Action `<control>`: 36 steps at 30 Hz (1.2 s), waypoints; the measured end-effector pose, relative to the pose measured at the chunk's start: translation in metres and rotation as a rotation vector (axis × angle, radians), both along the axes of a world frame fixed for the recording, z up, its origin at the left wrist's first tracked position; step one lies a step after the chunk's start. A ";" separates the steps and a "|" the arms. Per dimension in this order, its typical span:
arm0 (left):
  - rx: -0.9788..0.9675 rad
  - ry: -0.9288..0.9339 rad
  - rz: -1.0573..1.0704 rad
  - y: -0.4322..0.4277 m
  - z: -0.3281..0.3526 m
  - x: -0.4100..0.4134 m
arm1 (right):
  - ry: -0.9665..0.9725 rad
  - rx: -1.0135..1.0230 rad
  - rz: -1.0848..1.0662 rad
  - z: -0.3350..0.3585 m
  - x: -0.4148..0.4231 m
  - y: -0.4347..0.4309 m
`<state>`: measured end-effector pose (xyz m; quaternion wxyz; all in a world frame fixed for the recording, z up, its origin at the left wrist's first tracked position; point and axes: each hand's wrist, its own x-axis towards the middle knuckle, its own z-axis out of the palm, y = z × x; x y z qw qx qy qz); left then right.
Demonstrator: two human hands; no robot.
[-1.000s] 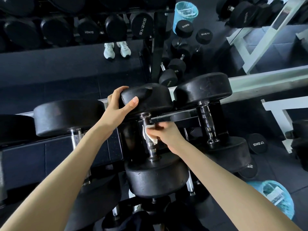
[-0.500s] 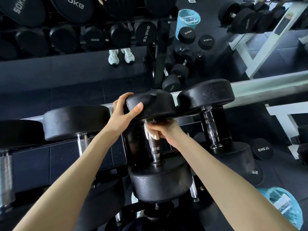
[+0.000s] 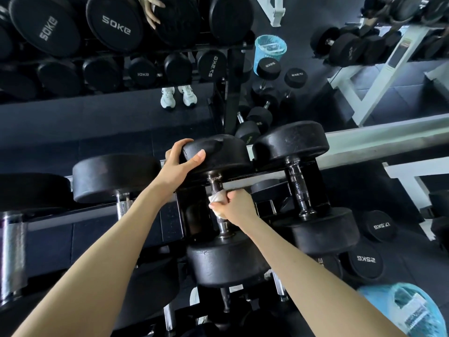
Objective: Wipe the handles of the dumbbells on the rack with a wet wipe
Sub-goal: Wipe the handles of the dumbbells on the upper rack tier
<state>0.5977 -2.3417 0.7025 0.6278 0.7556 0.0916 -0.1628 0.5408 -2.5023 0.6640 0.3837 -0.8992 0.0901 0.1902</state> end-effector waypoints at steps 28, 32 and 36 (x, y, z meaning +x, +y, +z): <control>-0.019 -0.037 0.067 -0.004 0.001 -0.003 | 0.559 0.202 0.193 -0.011 0.003 -0.030; -0.031 -0.032 0.071 -0.005 0.001 -0.003 | 0.324 -0.354 0.252 0.013 -0.008 0.002; -0.021 -0.025 0.061 -0.006 0.003 -0.004 | 0.277 -0.434 0.206 0.014 -0.008 0.010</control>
